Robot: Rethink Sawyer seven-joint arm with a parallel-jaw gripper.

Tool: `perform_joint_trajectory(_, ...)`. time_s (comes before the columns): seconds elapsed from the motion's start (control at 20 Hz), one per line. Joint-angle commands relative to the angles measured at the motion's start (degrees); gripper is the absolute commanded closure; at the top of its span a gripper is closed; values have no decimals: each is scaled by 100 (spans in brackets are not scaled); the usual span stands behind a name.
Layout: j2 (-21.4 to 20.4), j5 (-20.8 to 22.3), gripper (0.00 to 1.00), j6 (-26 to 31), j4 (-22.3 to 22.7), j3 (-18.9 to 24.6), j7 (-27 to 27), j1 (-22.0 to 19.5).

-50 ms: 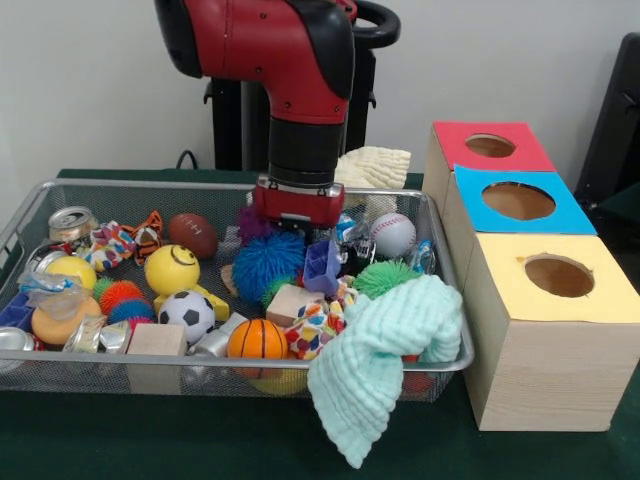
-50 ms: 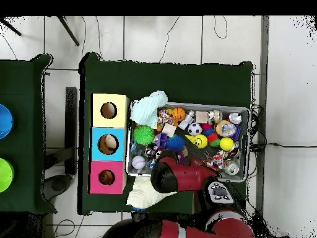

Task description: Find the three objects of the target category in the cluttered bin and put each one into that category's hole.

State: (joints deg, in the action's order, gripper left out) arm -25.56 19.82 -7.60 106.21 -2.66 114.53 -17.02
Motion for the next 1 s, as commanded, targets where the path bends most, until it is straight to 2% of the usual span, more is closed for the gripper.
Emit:
perform_joint_trajectory(0.05, 129, -492, 100, -214, 636, 669, 1345, 231)
perform_joint_trajectory(0.2, 85, -457, 100, -190, 611, 543, 1155, 214)
perform_joint_trajectory(0.25, 74, -446, 0, -198, 607, 513, 1099, 189)
perform_joint_trajectory(0.4, -20, -398, 0, 59, 576, 456, 945, 170)
perform_joint_trajectory(0.6, -280, -229, 0, 252, 732, 501, 781, -119)
perform_joint_trajectory(1.0, -1115, 75, 0, 836, 1094, 578, 267, -677)
